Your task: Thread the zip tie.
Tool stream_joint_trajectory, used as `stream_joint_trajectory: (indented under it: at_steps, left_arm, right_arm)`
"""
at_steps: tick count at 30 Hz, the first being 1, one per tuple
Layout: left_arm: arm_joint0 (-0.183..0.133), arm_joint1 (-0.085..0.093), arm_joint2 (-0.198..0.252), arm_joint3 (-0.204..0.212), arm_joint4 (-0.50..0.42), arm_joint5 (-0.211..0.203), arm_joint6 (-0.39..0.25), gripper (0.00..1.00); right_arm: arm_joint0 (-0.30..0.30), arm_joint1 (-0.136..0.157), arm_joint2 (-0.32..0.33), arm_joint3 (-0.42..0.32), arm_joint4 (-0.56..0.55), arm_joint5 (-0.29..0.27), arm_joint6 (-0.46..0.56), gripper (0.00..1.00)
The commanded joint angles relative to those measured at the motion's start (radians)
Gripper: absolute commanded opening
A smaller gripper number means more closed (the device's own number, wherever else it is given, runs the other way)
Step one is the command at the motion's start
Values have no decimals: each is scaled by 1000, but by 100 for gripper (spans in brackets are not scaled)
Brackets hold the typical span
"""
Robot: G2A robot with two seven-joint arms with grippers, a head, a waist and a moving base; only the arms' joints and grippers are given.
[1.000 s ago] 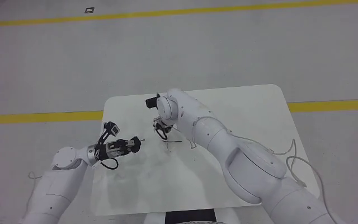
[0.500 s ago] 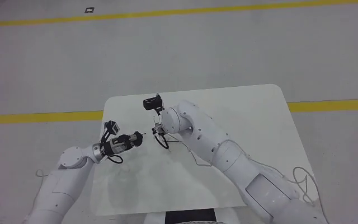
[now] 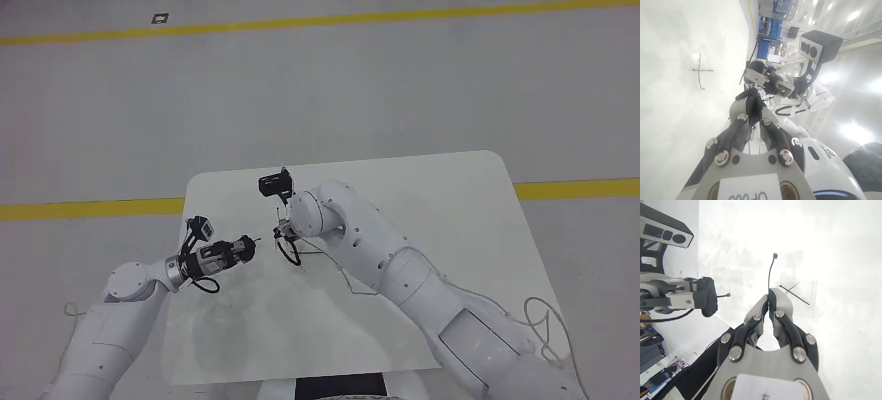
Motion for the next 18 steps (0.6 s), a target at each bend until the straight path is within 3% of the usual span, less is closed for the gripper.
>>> stream_joint_trajectory:
  at_steps: [1,6,18]
  left_arm:
    - [0,0,0,0,0,0,0,0]
    - [0,0,0,0,0,0,0,0]
    - [0,0,0,0,0,0,0,0]
  right_arm:
    - [-19,6,13,-9,-1,-18,-35,0]
    - [-75,35,75,-95,-15,-57,-15,0]
    - [-314,114,244,-459,-23,-159,88,0]
